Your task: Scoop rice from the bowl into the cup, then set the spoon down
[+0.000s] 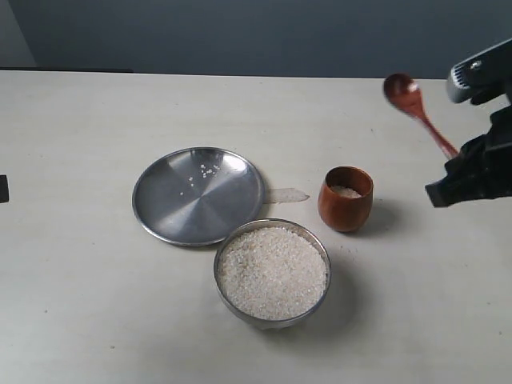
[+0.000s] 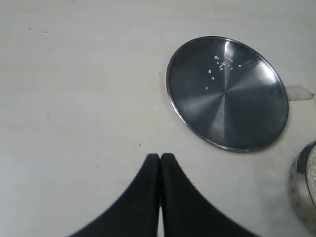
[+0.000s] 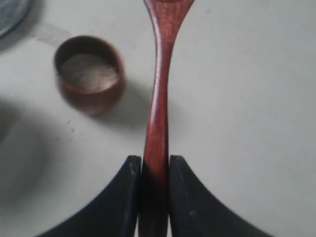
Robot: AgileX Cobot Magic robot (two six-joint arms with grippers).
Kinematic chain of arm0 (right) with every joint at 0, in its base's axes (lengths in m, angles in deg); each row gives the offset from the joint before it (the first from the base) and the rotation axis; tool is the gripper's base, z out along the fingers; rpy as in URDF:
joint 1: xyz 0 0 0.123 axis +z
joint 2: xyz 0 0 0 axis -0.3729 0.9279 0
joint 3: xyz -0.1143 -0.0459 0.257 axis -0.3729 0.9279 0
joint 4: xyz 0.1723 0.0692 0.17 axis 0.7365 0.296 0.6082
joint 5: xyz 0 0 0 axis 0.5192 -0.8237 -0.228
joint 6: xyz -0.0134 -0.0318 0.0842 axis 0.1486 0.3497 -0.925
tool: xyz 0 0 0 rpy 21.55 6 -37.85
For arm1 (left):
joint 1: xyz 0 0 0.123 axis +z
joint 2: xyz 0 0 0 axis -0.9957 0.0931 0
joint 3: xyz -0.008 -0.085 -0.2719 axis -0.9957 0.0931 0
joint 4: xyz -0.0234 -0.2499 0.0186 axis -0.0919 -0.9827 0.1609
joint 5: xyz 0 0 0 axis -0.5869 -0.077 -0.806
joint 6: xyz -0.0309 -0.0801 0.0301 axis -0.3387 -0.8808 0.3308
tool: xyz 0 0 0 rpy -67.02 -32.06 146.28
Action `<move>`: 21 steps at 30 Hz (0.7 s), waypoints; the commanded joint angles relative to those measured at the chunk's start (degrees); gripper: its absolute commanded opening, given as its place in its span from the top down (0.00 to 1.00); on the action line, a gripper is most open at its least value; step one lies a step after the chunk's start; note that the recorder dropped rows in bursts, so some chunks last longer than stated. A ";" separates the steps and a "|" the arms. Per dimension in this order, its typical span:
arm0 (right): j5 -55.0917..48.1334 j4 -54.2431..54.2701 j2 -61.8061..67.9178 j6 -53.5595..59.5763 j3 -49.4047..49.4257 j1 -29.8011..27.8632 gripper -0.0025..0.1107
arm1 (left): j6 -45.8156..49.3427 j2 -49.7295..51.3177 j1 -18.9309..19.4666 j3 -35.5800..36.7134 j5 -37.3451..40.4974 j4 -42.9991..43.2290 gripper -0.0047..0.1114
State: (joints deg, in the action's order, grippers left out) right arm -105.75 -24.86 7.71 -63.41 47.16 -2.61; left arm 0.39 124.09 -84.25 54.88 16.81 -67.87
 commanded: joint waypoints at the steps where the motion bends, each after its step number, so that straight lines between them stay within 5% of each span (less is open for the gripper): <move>1: -11.20 2.31 1.23 5.04 -4.78 5.67 0.98 | 0.15 0.08 0.07 -0.25 -0.53 0.60 0.96; 11: -30.43 -6.94 11.85 6.50 -10.01 23.74 0.98 | 0.15 0.08 0.07 -0.25 -0.53 0.60 0.96; 21: -31.61 -21.34 18.88 -4.79 -11.05 40.59 0.98 | 0.15 0.08 0.07 -0.25 -0.53 0.60 0.96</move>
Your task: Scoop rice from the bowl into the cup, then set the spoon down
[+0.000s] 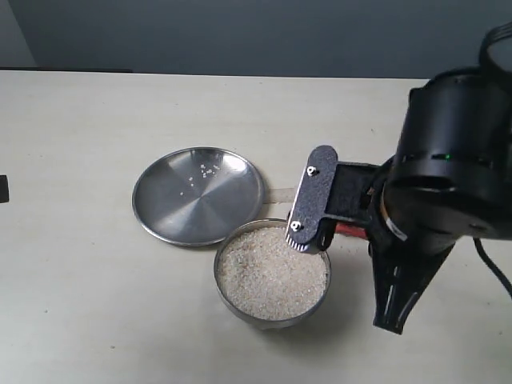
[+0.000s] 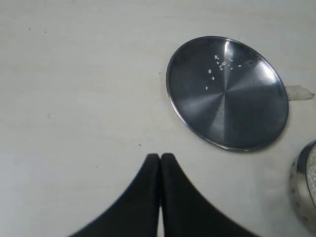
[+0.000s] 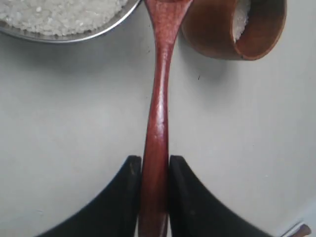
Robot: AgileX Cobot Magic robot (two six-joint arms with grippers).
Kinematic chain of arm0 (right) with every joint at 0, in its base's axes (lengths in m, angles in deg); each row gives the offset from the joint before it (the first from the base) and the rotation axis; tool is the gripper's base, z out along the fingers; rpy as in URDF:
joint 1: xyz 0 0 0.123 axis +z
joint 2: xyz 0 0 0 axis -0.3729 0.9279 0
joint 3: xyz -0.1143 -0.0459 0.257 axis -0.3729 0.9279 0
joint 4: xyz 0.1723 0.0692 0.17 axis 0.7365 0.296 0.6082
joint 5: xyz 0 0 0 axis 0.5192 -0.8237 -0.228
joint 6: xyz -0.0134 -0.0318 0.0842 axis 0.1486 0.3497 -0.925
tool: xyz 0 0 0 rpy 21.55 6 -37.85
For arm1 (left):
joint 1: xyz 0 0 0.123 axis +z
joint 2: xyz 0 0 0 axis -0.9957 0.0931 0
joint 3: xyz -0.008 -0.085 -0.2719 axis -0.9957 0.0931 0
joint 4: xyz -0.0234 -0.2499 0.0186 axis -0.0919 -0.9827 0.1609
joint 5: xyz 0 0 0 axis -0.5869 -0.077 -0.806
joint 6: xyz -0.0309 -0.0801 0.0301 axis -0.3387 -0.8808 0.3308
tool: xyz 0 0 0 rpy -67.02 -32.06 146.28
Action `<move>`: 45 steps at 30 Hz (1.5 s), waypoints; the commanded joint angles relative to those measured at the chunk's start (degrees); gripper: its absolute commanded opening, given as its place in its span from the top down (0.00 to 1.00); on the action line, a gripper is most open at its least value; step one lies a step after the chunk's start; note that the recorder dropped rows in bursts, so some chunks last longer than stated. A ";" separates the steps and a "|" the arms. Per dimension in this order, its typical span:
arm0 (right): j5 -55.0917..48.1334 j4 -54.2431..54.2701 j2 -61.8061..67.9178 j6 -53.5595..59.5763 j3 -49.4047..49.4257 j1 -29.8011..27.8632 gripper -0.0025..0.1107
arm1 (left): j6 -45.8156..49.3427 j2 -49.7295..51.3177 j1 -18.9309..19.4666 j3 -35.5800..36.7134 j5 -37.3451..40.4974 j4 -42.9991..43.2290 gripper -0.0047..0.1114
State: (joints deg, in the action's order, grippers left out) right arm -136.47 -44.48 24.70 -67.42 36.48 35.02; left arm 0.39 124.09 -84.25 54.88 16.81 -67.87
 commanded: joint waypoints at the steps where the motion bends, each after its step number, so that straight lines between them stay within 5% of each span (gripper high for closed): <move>1: -1.58 -2.52 3.24 -1.22 -0.37 4.42 0.98 | 0.15 0.08 0.07 -0.25 -0.53 0.60 0.96; 12: -3.03 -10.49 11.18 -6.42 -0.37 10.58 0.98 | 0.15 0.08 0.07 -0.25 -0.53 0.60 0.96; 45: 1.72 0.36 4.65 -11.28 -0.37 10.38 0.98 | 0.15 0.08 0.07 -0.25 -0.53 0.60 0.96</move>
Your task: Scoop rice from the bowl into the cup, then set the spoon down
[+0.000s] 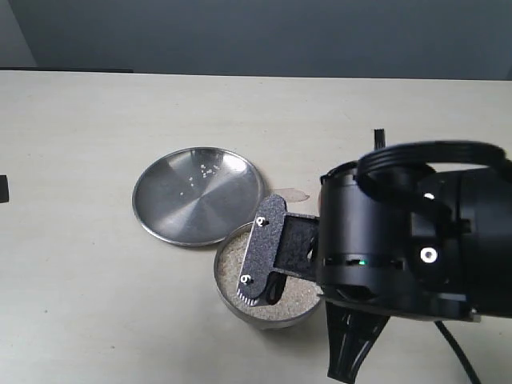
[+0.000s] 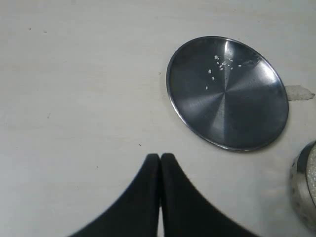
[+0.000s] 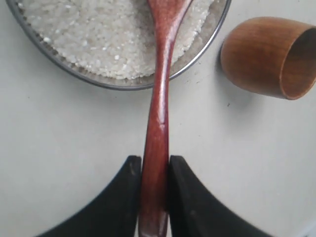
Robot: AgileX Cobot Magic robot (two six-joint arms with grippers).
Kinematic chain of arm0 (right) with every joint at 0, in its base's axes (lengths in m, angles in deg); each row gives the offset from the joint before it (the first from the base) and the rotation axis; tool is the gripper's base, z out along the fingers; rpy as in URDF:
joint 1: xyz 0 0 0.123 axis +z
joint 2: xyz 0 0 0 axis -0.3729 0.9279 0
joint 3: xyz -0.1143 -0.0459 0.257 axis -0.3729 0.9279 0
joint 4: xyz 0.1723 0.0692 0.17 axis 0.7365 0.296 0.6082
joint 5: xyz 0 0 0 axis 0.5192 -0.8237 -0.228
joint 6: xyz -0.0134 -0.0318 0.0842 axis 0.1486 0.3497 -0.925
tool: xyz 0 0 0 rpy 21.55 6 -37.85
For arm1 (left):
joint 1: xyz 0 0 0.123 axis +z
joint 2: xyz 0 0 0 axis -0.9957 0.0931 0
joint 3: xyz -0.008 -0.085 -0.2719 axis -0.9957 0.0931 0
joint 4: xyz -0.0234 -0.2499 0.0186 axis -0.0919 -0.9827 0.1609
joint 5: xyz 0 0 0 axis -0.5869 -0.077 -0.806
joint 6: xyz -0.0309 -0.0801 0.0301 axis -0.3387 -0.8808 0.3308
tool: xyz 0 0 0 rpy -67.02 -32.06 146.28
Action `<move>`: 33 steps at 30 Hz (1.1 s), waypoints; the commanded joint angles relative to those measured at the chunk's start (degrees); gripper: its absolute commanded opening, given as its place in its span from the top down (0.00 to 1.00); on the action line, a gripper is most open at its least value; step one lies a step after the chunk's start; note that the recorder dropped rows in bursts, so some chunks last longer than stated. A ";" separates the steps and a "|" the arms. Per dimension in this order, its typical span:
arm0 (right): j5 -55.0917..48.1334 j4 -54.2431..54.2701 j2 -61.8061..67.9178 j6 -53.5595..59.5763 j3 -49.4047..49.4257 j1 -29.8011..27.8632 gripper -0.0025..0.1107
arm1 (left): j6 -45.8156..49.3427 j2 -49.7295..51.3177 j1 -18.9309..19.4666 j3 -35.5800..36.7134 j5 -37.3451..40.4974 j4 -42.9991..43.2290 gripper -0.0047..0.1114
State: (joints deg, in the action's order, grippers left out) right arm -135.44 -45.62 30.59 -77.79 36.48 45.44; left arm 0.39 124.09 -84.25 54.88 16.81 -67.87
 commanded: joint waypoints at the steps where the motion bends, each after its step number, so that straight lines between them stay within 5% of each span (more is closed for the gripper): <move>1: 1.02 1.84 -1.49 -1.18 -0.37 -0.04 0.98 | 0.15 0.08 0.07 -0.25 -0.53 0.60 0.96; 33: 11.52 1.71 -6.88 -14.45 5.68 -0.04 0.98 | 0.15 0.08 0.07 -0.25 -0.53 0.60 0.96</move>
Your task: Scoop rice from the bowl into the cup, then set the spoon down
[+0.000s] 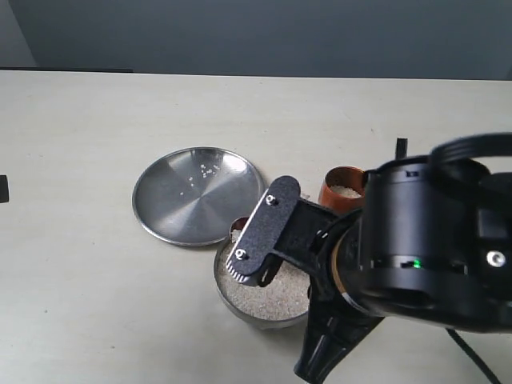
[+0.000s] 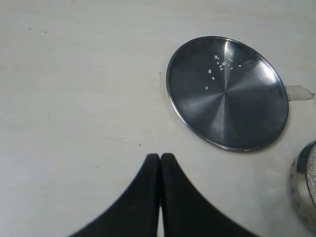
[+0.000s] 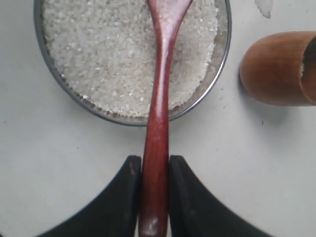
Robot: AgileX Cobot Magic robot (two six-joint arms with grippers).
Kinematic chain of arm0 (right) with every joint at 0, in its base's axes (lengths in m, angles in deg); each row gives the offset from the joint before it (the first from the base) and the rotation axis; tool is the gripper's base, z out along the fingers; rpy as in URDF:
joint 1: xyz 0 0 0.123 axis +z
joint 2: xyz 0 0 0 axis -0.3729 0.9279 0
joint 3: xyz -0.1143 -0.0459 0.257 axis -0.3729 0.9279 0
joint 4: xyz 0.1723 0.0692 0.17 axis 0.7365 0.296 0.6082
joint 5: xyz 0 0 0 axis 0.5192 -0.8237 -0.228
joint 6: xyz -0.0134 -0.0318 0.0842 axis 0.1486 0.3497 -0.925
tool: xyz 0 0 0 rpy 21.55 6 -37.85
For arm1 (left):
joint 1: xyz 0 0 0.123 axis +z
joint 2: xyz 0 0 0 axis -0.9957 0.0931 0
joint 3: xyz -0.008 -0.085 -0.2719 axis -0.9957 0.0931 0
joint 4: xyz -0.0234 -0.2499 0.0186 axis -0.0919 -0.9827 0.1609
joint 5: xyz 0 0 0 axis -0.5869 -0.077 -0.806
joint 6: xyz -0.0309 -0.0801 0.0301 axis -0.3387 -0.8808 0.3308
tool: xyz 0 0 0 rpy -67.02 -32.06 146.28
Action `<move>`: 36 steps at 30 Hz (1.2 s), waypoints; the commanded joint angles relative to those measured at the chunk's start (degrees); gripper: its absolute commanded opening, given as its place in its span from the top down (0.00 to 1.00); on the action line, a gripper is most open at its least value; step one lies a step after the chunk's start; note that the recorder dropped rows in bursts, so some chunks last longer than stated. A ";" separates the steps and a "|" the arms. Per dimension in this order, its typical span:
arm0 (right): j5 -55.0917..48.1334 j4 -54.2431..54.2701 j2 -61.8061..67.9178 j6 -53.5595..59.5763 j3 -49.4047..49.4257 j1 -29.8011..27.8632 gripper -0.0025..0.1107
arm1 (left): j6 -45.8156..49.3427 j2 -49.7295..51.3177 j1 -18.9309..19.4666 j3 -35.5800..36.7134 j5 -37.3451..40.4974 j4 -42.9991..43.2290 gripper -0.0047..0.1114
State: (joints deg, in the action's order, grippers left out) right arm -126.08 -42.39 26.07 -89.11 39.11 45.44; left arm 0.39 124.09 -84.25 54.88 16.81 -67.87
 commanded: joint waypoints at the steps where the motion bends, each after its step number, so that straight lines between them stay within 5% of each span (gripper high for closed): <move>1: 2.73 -2.28 -2.97 -4.52 3.99 -0.04 0.98 | 0.15 0.08 0.07 -0.25 -0.53 0.60 0.96; 12: 6.30 -8.01 -8.25 -15.11 9.66 -0.61 0.98 | 0.15 0.08 0.07 -0.25 -0.53 0.60 0.96; 36: 12.02 -6.87 -11.73 -5.78 10.30 -24.00 0.98 | 0.15 0.08 0.07 -0.25 -0.53 0.60 0.96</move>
State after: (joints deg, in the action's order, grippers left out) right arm -114.69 -48.89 14.92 -96.72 49.21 23.63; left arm 0.43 124.09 -84.25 54.88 16.81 -67.87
